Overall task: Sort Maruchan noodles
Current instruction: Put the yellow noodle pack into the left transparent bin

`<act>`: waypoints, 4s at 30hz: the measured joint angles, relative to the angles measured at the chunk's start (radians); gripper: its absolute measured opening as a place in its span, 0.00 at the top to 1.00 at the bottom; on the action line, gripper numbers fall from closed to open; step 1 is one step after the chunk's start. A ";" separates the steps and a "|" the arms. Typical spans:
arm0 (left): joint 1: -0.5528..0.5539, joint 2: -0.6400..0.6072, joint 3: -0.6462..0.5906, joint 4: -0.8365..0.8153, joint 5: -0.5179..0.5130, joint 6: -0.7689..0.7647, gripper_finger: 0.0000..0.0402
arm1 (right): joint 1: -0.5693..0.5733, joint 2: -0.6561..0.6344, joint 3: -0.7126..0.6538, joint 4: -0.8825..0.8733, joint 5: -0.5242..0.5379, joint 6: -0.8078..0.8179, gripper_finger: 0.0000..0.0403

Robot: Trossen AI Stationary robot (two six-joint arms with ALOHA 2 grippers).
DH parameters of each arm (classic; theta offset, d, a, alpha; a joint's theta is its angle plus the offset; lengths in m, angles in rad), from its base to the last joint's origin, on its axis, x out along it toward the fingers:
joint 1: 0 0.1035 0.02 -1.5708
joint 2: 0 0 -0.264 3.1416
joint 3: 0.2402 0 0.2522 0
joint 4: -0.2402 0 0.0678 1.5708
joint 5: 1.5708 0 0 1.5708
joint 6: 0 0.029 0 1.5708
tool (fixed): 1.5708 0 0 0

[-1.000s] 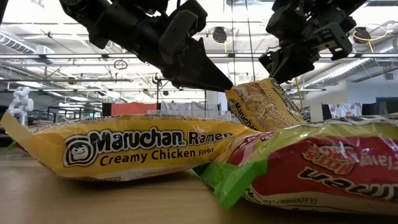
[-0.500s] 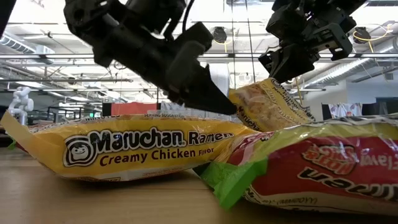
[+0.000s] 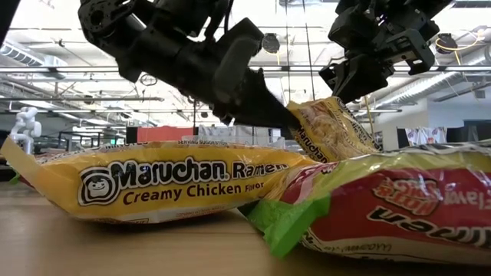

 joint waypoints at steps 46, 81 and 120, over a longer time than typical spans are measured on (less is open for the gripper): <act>0.023 -0.006 0.000 0.135 -0.027 0.020 1.00 | -0.001 0.000 0.000 0.013 0.006 -0.010 1.00; 0.155 -0.200 0.002 0.135 -0.053 0.141 1.00 | -0.001 -0.024 0.084 0.074 0.076 -0.052 1.00; 0.278 -0.211 -0.001 0.097 -0.137 0.201 1.00 | -0.158 -0.026 0.124 0.146 0.159 -0.114 1.00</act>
